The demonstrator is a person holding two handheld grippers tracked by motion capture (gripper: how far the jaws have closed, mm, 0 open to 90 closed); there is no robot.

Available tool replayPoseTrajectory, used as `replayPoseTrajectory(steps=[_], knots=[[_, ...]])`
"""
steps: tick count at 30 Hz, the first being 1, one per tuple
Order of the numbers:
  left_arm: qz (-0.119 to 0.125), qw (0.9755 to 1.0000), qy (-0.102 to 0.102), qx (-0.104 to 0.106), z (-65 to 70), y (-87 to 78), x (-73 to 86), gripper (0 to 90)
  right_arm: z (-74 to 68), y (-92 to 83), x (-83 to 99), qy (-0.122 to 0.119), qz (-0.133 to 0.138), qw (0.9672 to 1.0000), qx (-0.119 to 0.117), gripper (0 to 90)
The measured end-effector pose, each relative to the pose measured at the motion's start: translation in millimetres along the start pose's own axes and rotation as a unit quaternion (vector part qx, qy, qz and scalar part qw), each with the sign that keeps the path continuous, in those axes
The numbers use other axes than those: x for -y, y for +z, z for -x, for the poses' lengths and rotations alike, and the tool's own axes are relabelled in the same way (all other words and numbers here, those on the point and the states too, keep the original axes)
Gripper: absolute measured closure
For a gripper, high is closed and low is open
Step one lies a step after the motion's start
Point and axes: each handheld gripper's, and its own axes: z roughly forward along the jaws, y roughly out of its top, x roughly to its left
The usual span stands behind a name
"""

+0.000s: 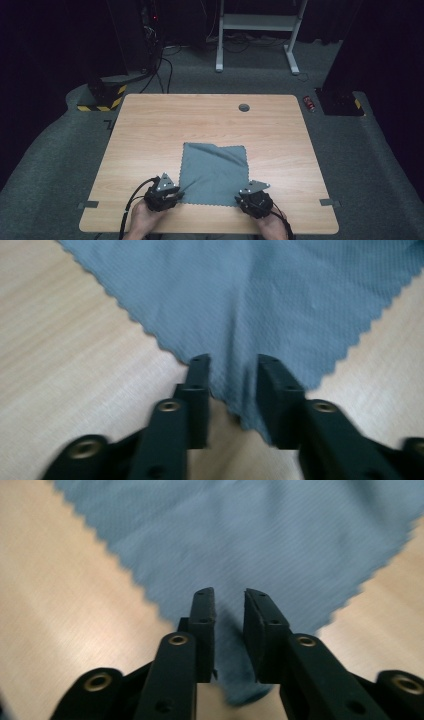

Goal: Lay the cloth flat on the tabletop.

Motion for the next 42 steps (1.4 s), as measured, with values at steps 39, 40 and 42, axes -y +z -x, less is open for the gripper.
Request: replayPoseTrajectory(steps=[39,40,42], knots=[[0.045,0.9934,-0.070,-0.079,-40.0,40.1,-17.6,37.6,135.3,79.2,-77.6,0.142,-0.015,0.9779,0.152,74.7],[0.045,0.9934,-0.070,-0.078,-40.0,40.1,-17.6,37.6,133.1,76.4,-78.2,0.146,-0.009,0.9787,0.144,73.2],[0.045,0.9934,-0.070,-0.079,-40.1,40.1,-17.6,37.5,115.7,62.5,-80.7,0.122,0.018,0.9852,0.119,72.6]])
